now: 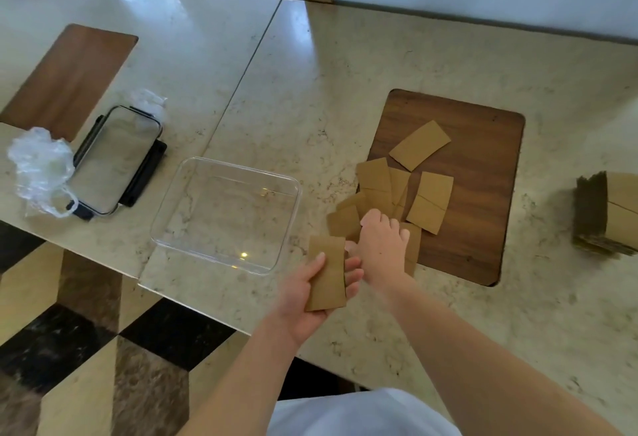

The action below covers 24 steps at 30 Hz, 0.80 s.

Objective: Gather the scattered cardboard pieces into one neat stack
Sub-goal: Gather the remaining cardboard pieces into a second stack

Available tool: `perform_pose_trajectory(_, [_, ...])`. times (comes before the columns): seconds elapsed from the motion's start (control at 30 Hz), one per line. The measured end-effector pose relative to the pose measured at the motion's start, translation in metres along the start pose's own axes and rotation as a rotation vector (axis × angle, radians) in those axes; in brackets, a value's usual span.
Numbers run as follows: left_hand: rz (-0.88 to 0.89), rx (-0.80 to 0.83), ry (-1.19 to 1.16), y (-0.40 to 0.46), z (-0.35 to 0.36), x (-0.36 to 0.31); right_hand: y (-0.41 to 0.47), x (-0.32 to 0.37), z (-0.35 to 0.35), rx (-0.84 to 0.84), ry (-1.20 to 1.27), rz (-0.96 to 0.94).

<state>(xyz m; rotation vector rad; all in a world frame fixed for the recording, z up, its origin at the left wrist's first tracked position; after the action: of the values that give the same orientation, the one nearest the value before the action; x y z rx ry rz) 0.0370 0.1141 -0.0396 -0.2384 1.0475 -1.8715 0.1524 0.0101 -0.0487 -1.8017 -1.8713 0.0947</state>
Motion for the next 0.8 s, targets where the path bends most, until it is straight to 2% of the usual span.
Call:
perform_pose_trajectory(0.07, [0.029, 0.003, 0.053, -0.004, 0.001, -0.004, 0.001, -0.002, 0.000, 0.037, 0.095, 0.018])
perform_pose_trajectory(0.17, [0.083, 0.052, 0.199, -0.013, 0.003, -0.015, 0.000, -0.009, 0.002, 0.186, 0.432, 0.029])
perform_pose_trajectory(0.33, [0.057, -0.038, 0.639, -0.019, 0.007, -0.030, -0.018, -0.042, -0.031, 0.154, 0.880, 0.112])
perform_pose_trajectory(0.4, [0.045, -0.027, 0.819, -0.018, 0.013, -0.035, -0.027, -0.050, -0.035, 0.291, 1.156, 0.157])
perform_pose_trajectory(0.47, [0.005, 0.024, 0.952, -0.017, 0.022, -0.036, -0.040, -0.052, -0.038, 0.472, 1.345, 0.122])
perform_pose_trajectory(0.57, [-0.079, 0.078, 1.127, -0.011, 0.036, -0.035, -0.058, -0.055, -0.046, 0.559, 1.272, -0.040])
perform_pose_trajectory(0.7, [-0.136, 0.108, 1.210, -0.004, 0.056, -0.032, -0.074, -0.061, -0.058, 0.463, 1.019, -0.105])
perform_pose_trajectory(0.77, [-0.016, 0.070, 1.171, -0.001, 0.066, -0.037, -0.077, -0.071, -0.065, 0.330, 1.005, -0.065])
perform_pose_trajectory(0.8, [0.079, 0.039, 1.068, 0.000, 0.067, -0.040, -0.080, -0.078, -0.068, 0.270, 1.055, -0.023])
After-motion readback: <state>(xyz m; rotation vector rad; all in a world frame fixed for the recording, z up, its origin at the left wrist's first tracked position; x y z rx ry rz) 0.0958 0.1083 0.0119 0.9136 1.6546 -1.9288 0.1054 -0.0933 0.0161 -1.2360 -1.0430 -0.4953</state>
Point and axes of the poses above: each hand's wrist, its own y-axis towards the middle knuckle, its own z-axis out of the palm, x = y × z, the point moved 6 cm from there along y, towards the middle knuckle, and after that the axes turned 5 degrees about x, right-handed, at the moved point
